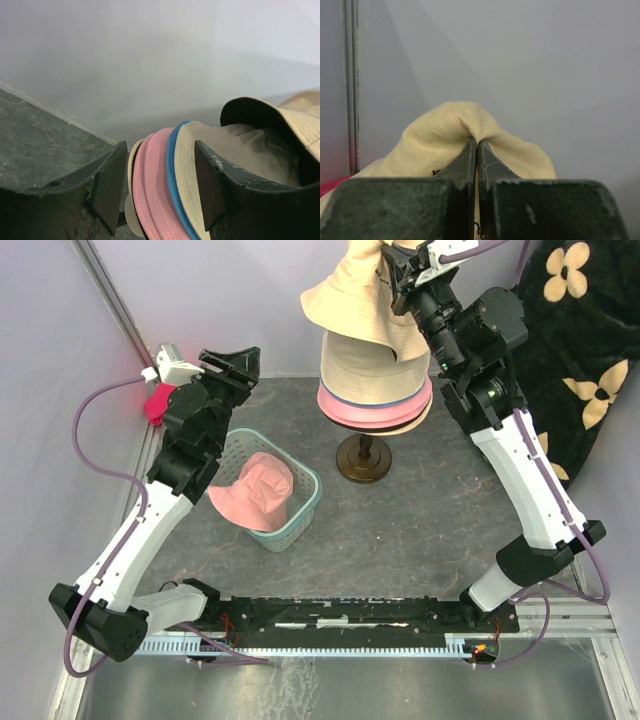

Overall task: Stack the hats
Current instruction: Stack the hat on the hat.

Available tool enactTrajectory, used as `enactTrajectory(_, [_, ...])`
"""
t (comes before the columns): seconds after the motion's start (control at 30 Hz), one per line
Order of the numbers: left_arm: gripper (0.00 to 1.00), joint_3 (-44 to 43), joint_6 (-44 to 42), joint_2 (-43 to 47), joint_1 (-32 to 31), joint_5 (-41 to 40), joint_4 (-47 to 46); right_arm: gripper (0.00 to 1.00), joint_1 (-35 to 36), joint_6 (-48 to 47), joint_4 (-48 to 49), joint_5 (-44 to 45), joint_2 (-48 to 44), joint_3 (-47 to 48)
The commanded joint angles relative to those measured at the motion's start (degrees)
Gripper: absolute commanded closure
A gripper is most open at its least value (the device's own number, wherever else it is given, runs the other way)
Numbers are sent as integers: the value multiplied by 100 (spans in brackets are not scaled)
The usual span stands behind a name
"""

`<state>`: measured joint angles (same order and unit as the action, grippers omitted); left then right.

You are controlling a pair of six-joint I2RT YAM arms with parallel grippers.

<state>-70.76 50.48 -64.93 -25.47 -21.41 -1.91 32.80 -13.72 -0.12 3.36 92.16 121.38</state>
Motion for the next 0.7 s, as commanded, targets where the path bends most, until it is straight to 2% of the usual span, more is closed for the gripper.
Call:
enactTrajectory(0.0, [37, -372, -222, -154, -8, 219, -363, 98, 8, 80, -335, -392, -210, 356])
enactTrajectory(0.67, [34, -789, -125, -562, -106, 430, -521, 98, 4, 434, -1221, -722, -85, 328])
